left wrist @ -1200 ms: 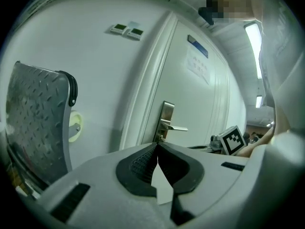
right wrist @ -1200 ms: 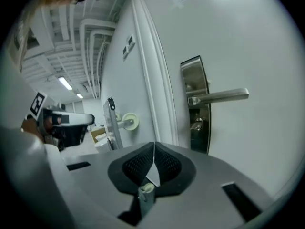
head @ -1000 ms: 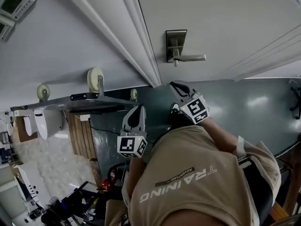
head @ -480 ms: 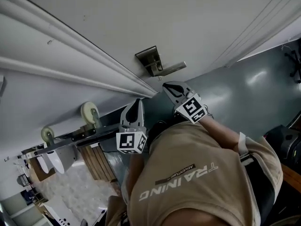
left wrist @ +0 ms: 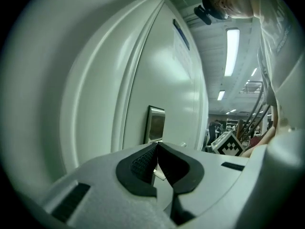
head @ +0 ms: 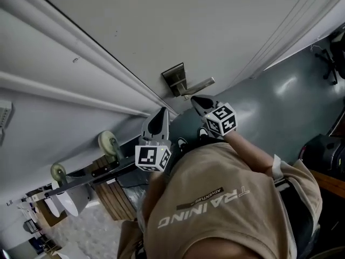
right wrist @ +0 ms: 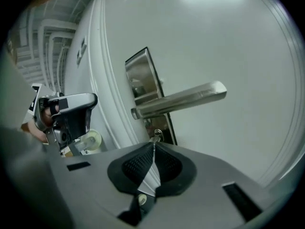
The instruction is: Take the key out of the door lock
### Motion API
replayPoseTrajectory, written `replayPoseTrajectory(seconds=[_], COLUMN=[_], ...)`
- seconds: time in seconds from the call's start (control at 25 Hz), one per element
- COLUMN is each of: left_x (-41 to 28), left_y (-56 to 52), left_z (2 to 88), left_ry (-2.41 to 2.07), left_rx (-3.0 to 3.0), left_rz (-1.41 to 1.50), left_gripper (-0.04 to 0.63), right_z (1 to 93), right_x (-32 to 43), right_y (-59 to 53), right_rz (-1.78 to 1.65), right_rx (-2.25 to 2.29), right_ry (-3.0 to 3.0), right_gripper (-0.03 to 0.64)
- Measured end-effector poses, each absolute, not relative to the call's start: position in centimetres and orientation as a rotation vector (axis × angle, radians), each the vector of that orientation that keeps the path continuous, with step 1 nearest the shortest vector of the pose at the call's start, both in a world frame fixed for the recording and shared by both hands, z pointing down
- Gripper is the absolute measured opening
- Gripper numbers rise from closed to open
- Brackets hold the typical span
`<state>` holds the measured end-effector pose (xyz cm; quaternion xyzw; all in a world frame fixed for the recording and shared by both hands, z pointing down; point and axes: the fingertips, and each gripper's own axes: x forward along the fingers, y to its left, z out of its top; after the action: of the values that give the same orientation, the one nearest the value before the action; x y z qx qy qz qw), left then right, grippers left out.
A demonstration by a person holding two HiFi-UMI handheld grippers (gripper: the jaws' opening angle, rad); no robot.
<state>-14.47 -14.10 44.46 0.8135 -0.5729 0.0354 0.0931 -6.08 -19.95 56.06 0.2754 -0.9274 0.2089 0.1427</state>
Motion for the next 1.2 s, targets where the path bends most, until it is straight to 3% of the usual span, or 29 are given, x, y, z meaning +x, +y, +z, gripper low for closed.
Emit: replayPoseTrajectory(seconds=[0.52, 0.72, 0.8, 0.96, 1.2], left_x=[-17.1, -17.3, -17.5, -18.0, -18.6], left_y=[-12.1, -12.1, -12.0, -11.8, -12.0], left_z=[47.6, 46.8, 46.7, 46.8, 47.2], left_ry=[-1.681, -1.683, -1.687, -1.694, -1.707], left_rx=[2.346, 2.375, 2.377, 2.368, 2.347], left_rz=[0.116, 0.119, 0.127, 0.127, 0.112], left_gripper=[0.009, 0.009, 0.009, 0.009, 0.009], right_z=[56.5, 57.1, 57.3, 57.6, 58.3], right_x=[-6.5, -7.2, -7.4, -8.1, -8.7], right_y=[-21.2, -21.2, -21.4, -21.8, -22.2], right_rz=[0.994, 1.313, 1.260, 1.273, 1.542], right_rx=[0.886, 0.858, 0.880, 0.857, 0.820], right_ry=[-2.669, -2.644, -2.633, -2.610, -2.560], right_gripper=[0.017, 0.018, 0.020, 0.073, 0.074])
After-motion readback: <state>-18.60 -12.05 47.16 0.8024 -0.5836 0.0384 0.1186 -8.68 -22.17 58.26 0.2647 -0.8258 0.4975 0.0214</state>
